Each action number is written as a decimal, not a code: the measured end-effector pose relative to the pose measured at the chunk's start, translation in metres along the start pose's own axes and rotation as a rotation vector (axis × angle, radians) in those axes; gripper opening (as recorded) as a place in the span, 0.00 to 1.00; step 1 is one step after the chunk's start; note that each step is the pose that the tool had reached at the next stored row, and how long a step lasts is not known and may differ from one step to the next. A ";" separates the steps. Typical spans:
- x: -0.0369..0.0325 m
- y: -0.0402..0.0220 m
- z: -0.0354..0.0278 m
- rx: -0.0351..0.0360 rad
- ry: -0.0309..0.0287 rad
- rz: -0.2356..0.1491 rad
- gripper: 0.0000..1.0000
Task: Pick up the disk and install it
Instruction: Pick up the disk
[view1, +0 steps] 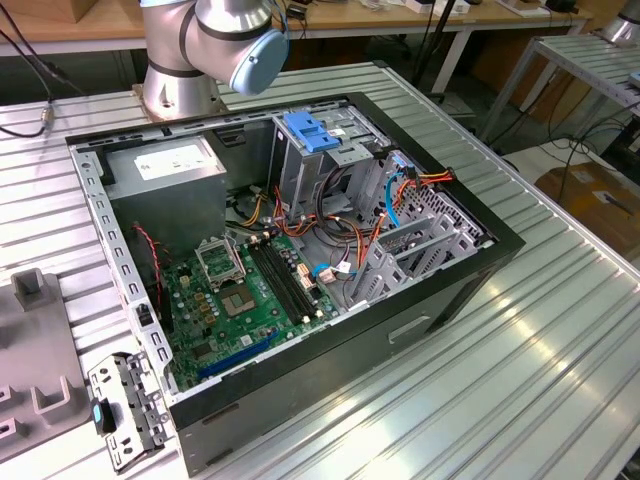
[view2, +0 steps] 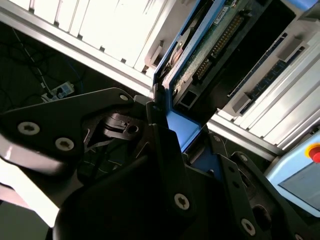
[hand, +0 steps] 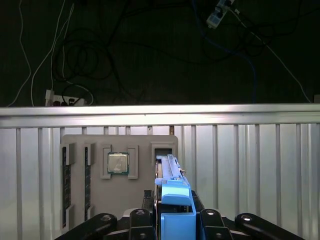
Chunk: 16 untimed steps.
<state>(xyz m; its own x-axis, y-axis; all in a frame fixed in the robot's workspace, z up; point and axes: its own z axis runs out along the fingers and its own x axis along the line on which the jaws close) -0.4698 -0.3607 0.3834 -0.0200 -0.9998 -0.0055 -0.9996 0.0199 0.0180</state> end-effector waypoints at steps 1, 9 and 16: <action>0.0000 0.0000 -0.0006 -0.0001 0.0000 0.000 0.37; -0.0001 0.0001 -0.0054 -0.0001 0.0000 0.000 0.37; -0.0001 0.0002 -0.0094 0.0000 0.0000 0.000 0.37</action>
<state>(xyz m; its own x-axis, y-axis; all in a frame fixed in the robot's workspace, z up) -0.4698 -0.3607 0.3928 -0.0200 -0.9998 -0.0055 -0.9996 0.0199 0.0180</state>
